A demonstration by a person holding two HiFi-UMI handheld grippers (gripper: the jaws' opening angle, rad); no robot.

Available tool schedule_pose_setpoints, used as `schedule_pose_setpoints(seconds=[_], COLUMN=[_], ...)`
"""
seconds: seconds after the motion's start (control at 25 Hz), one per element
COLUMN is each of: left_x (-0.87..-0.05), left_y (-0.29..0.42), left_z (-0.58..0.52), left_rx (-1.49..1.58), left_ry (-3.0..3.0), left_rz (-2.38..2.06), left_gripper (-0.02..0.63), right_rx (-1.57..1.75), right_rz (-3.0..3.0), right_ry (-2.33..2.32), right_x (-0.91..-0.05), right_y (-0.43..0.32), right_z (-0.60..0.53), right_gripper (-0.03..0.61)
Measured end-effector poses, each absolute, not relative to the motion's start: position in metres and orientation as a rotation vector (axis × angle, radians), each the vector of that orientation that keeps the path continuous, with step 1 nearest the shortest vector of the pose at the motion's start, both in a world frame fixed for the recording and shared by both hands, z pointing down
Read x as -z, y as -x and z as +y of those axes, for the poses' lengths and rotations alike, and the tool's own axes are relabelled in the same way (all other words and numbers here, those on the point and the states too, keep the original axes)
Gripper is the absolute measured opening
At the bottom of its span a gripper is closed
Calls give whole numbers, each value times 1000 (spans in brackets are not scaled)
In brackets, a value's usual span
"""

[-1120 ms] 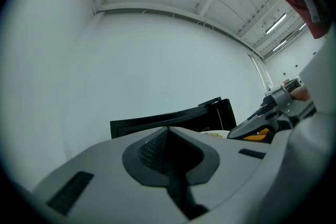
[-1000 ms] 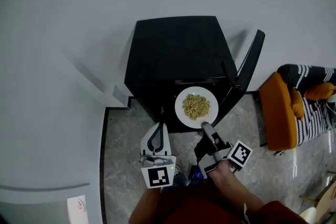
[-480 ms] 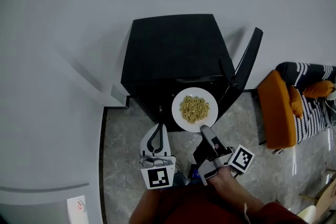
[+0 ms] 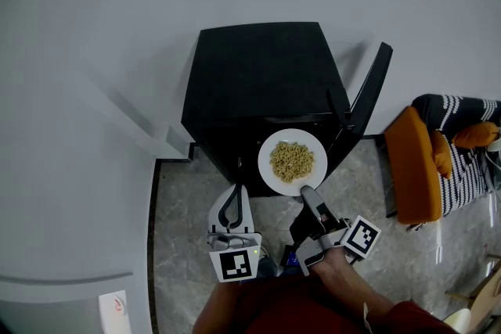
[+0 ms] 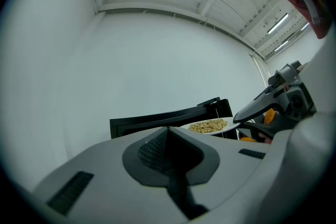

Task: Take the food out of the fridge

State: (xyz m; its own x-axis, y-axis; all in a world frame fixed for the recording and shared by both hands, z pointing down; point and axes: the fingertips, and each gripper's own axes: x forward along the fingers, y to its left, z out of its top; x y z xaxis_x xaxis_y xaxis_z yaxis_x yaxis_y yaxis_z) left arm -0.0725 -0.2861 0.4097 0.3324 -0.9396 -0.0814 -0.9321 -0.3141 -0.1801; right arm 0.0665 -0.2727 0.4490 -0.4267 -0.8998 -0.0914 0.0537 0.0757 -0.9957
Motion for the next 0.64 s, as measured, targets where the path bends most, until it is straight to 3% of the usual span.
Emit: schedule_pose_setpoints(seconds=[0.2,0.44,0.64], left_x=[-409,-408,-409], left_y=[74,72,75], left_z=[-286,-285,-285], left_rx=[-82,55,-142], left_ry=[2440,2393,2453], left_rz=[1817,1717,1866], left_gripper=[14,14,15], right_rx=[1477,1477,1478], right_rz=[1537,1539,1536], right_ry=[876,876,866], right_x=[-449,-450,-450], right_y=[-67,-67,-67], right_z=[-272,-272,-272], right_gripper=[34,34,34])
